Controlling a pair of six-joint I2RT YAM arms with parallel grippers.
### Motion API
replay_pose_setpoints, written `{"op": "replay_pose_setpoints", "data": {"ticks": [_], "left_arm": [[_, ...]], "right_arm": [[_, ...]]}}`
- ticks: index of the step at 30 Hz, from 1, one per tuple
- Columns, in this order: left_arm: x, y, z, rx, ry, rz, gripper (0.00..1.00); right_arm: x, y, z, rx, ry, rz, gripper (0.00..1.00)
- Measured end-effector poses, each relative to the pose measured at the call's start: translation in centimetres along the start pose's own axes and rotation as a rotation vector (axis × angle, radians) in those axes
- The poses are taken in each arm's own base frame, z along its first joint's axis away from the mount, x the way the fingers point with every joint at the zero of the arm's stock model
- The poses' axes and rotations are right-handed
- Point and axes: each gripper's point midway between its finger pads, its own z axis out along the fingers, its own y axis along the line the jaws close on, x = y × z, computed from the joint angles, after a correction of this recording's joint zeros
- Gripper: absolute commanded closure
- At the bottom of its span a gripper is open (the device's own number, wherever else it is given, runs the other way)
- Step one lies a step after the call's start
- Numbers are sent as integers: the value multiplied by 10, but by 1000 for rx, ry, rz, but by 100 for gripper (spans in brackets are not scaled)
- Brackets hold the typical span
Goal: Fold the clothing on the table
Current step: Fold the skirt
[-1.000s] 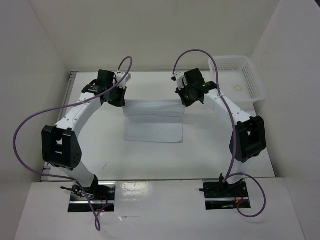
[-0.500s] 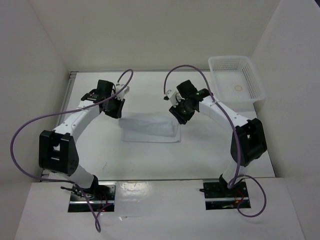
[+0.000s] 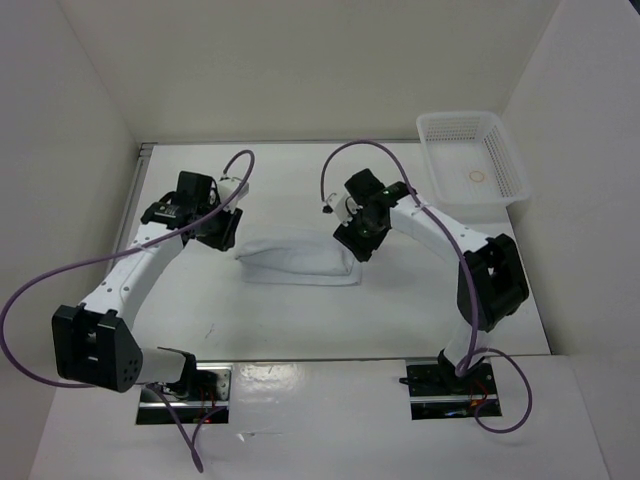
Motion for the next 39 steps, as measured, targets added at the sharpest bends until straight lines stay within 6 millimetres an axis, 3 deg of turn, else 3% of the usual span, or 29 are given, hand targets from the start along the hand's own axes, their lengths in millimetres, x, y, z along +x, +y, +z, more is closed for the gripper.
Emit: {"op": "replay_pose_setpoints", "data": {"ticks": [7,15,18,24,32,39], "left_arm": [[25,7,-14,-53,20,-119,51],[22,33,-42,-147,-61,-223,44],[25,31,-34,-124,-35,-223,40],[32,28,-8,-87,42,-174,41],[25,36,-2,-100,20,-62,46],[50,30,22,-33,93,20,47]], "right_arm": [[-12,27,35,-108,7,-13,40],[-26,31,74,-179,8,7,42],[-40,28,78,-200,-23,14,42],[-57,14,72,-219,-91,45,44],[-53,3,72,-223,-100,80,46],[-50,5,74,-229,-93,83,46]]}}
